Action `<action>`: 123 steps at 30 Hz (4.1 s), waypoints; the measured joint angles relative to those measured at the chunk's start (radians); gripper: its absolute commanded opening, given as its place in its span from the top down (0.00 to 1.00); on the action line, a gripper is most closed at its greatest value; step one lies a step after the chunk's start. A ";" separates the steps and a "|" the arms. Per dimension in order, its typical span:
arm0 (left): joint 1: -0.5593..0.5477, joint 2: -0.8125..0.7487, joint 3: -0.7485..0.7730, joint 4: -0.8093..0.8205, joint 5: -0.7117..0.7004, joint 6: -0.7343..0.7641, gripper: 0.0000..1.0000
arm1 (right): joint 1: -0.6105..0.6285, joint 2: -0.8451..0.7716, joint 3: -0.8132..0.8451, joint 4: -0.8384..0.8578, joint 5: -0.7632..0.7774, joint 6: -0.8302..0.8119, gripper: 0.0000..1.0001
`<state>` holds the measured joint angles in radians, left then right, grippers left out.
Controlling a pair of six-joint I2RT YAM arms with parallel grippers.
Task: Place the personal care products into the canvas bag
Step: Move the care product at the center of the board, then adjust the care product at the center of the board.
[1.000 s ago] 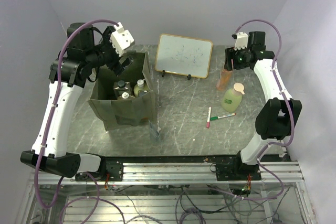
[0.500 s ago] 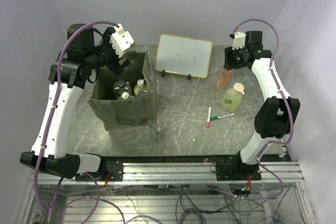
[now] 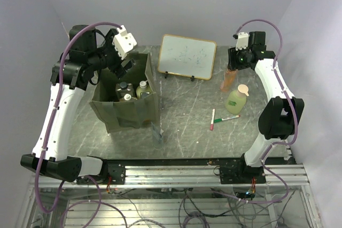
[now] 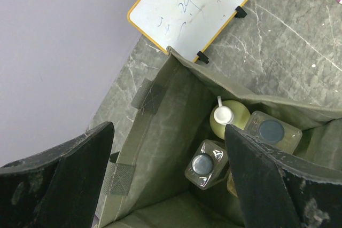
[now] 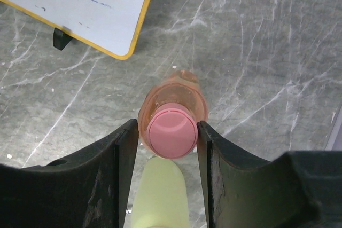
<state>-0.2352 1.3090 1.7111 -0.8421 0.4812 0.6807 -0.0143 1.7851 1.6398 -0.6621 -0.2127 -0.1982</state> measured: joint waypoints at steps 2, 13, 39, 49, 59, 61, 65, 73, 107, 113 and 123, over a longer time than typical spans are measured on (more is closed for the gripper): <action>0.000 0.000 -0.001 0.000 0.000 0.001 0.05 | 0.001 0.000 0.000 0.009 0.000 0.000 0.54; 0.000 0.000 -0.001 0.000 0.000 0.008 0.05 | 0.001 0.000 0.000 0.018 0.014 -0.001 0.75; 0.037 0.014 0.050 0.062 -0.006 -0.148 0.02 | 0.305 -0.237 -0.112 -0.109 -0.169 -0.153 1.00; 0.037 0.029 0.078 0.084 0.020 -0.164 0.02 | 0.526 -0.300 -0.283 -0.048 0.000 -0.059 1.00; -0.007 0.063 0.082 0.092 0.008 -0.192 0.02 | 0.586 -0.329 -0.328 0.015 0.120 0.025 0.73; -0.024 0.077 0.085 0.094 0.002 -0.198 0.02 | 0.586 -0.336 -0.335 0.016 0.122 0.034 0.63; -0.065 0.106 0.102 0.099 -0.012 -0.203 0.01 | 0.586 -0.348 -0.337 0.014 0.128 0.046 0.42; -0.176 0.171 0.140 0.125 -0.034 -0.231 0.01 | 0.525 -0.419 -0.307 0.030 0.105 0.054 0.31; -0.533 0.753 0.499 -0.196 0.108 0.352 0.01 | -0.065 -0.607 -0.403 0.092 -0.246 0.179 0.25; -0.555 0.820 0.531 -0.284 0.122 0.485 0.01 | -0.105 -0.631 -0.433 0.098 -0.277 0.203 0.25; -0.603 0.938 0.577 -0.337 0.094 0.590 0.02 | -0.122 -0.631 -0.436 0.106 -0.309 0.224 0.25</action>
<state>-0.8383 2.2475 2.2883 -1.1793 0.5751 1.2709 -0.1364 1.1542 1.2037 -0.5560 -0.5213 0.0257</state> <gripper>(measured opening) 0.997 0.750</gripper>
